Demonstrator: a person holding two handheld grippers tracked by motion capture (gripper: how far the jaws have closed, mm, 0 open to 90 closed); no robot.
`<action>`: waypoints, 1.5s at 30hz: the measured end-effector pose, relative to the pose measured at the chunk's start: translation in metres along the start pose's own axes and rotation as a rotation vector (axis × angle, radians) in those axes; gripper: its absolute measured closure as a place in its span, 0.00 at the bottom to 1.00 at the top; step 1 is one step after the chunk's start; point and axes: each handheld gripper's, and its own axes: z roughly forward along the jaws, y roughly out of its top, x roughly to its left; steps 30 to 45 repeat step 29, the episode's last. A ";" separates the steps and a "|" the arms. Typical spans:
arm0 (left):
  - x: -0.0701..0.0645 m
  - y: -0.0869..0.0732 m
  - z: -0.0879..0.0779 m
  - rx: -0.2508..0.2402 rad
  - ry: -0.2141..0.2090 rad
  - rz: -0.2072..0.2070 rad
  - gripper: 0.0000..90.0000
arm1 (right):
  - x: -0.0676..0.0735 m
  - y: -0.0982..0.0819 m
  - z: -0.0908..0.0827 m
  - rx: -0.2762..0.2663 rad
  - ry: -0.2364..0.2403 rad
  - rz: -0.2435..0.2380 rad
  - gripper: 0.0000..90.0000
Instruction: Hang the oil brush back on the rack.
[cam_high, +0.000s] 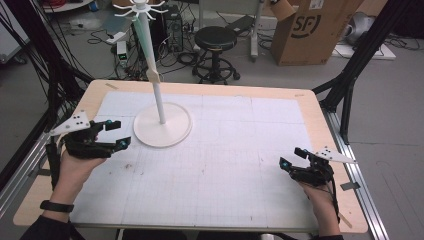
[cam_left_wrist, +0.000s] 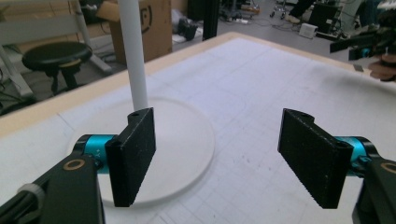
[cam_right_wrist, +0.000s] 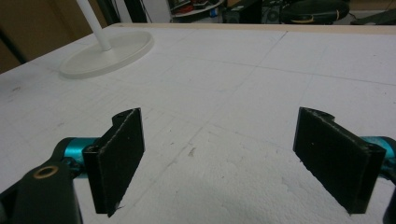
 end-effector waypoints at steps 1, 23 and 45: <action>0.000 -0.006 0.003 0.007 -0.012 -0.006 0.31 | 0.000 0.000 0.000 0.000 0.001 -0.002 0.17; -0.010 -0.059 0.037 0.117 -0.015 -0.007 0.27 | -0.002 -0.003 0.000 0.017 -0.011 0.000 0.17; -0.011 -0.064 0.042 0.130 -0.009 -0.008 0.25 | -0.002 -0.004 0.001 0.021 -0.014 -0.002 0.17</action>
